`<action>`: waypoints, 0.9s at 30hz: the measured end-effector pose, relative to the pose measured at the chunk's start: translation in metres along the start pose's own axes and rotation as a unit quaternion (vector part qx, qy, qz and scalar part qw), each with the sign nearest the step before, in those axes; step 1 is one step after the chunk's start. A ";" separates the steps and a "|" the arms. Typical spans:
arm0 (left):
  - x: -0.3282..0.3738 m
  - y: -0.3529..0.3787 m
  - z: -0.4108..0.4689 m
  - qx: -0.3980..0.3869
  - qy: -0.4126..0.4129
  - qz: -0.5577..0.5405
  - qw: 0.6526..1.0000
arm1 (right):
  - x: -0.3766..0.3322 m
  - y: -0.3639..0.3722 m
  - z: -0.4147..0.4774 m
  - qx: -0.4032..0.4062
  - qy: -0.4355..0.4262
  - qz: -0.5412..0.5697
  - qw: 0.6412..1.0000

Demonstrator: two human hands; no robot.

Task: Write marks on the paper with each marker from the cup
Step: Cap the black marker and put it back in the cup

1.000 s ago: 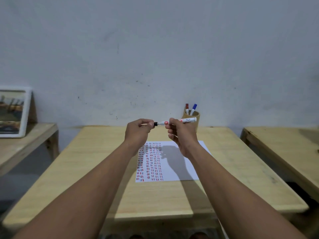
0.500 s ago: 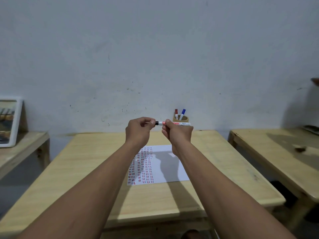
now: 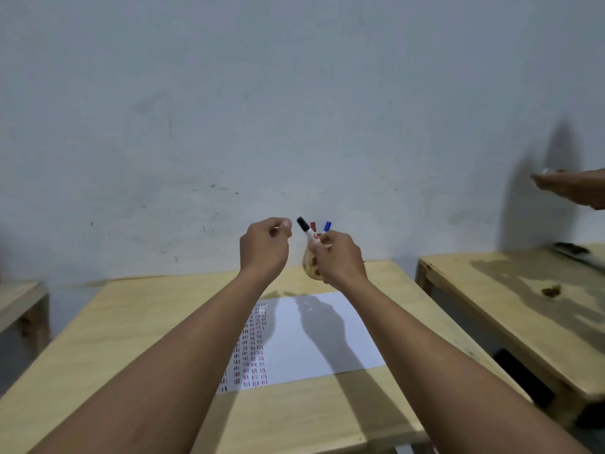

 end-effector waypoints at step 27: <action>-0.122 0.150 0.078 -0.148 -0.039 0.033 0.988 | 0.065 0.000 0.151 0.023 0.012 -0.098 0.995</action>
Point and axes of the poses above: each hand's wrist, its own z-axis towards the middle knuckle, its own y-axis out of the palm, x = y × z, the point moved 3 cm from there along z, towards the middle knuckle, and after that the axes turned 4 degrees about -x, right-handed, at the moved point
